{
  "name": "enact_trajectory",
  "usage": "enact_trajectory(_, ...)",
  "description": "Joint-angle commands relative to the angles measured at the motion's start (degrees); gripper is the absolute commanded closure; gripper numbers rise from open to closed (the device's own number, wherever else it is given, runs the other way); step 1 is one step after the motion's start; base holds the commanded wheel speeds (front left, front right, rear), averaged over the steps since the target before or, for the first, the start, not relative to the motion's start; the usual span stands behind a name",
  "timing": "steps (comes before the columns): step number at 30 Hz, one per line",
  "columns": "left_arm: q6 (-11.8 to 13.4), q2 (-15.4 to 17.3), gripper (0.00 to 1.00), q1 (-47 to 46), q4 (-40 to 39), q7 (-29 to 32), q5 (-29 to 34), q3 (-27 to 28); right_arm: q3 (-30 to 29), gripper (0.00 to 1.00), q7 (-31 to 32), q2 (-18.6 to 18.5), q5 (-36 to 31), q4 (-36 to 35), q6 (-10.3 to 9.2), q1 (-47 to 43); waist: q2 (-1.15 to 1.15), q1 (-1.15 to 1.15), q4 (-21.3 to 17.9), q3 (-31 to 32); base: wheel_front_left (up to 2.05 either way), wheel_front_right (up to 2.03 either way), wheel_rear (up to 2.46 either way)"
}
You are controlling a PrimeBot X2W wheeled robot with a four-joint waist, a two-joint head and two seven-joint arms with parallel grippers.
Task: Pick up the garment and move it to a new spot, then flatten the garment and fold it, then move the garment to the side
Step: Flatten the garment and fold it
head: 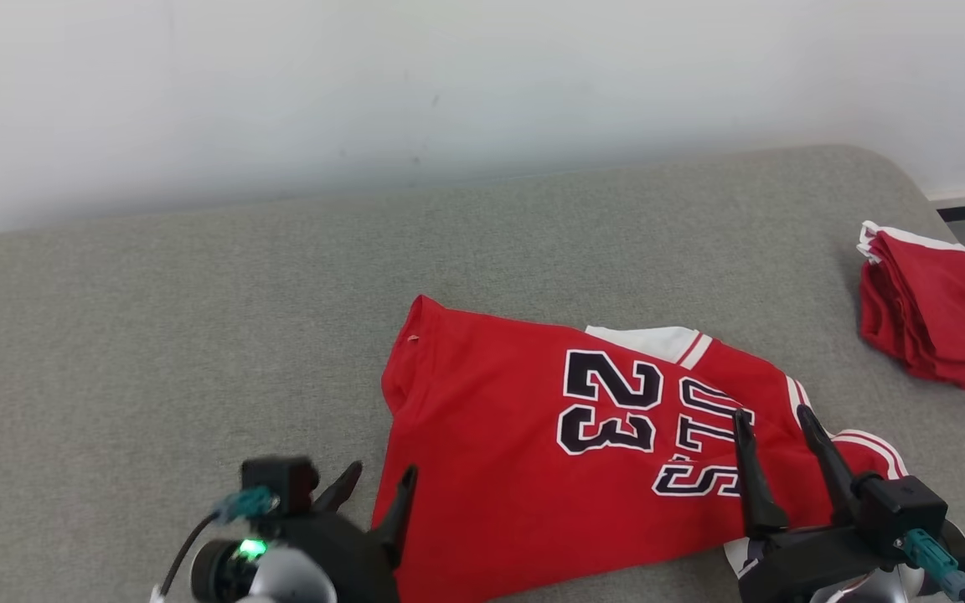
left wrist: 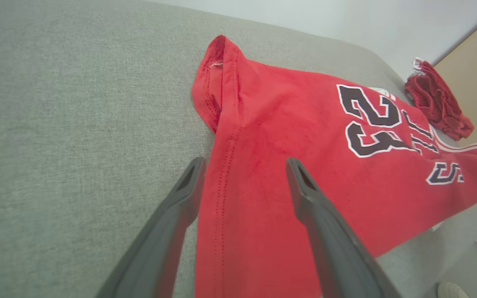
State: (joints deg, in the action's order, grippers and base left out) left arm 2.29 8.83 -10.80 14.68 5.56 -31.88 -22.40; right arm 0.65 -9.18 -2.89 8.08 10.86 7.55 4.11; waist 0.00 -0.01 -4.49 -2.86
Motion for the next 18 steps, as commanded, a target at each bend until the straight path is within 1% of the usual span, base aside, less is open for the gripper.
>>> enact_trajectory(1,-1.1,-0.9,0.00,-4.4,4.9,0.5,0.9,-1.1,0.4,0.00,-0.2,0.0,0.4,-0.3,-0.15,0.6,0.00,0.01,-1.1,-1.0,0.00,0.00,0.00)
enact_trajectory(3,-1.3,-1.3,0.00,-8.0,10.1,1.1,1.7,-1.8,0.8,0.00,-0.1,0.0,0.1,-0.4,-0.15,0.9,0.00,0.01,-2.1,-1.7,0.00,0.00,0.00)
enact_trajectory(6,-0.9,-1.4,0.00,-12.8,16.8,0.3,3.8,-2.9,1.2,0.00,-0.1,0.0,0.0,-0.4,-0.15,1.5,0.00,0.01,-3.7,-2.8,0.00,0.00,0.00)
enact_trajectory(7,-0.9,-1.4,0.00,-12.8,16.8,0.3,3.8,-2.9,1.2,0.00,-0.1,0.0,0.0,-0.4,-0.15,1.5,0.00,0.01,-3.7,-2.8,0.00,0.00,0.00)
enact_trajectory(10,-0.3,-1.8,0.00,-16.2,22.5,-0.2,5.3,-3.5,1.3,0.00,-0.3,0.0,-0.1,-0.6,-0.15,1.9,0.00,0.01,-5.0,-4.1,0.00,0.00,0.00)
enact_trajectory(15,-1.6,-2.9,0.00,-20.3,28.8,-0.3,4.3,-3.6,1.1,0.00,-0.6,0.0,0.1,-0.9,-0.15,2.3,0.00,0.01,-6.1,-6.0,0.00,0.00,0.00)
enact_trajectory(16,-1.8,-3.1,0.49,-20.8,30.0,-0.1,4.0,-3.6,1.1,0.00,-0.8,0.0,0.2,-0.9,-0.15,2.4,0.00,0.01,-6.2,-6.2,0.00,0.00,0.00)
enact_trajectory(17,-2.2,-3.2,1.00,-21.2,31.0,-0.1,3.7,-3.6,1.0,0.00,-1.0,0.0,0.2,-0.8,-0.15,2.4,0.00,0.01,-6.2,-6.4,0.00,0.00,0.00)
enact_trajectory(18,-2.5,-3.4,1.00,-21.4,31.9,0.1,3.4,-3.6,0.9,0.00,-1.0,0.0,0.3,-0.8,-0.15,2.5,0.00,0.01,-6.2,-6.5,0.00,0.00,0.00)
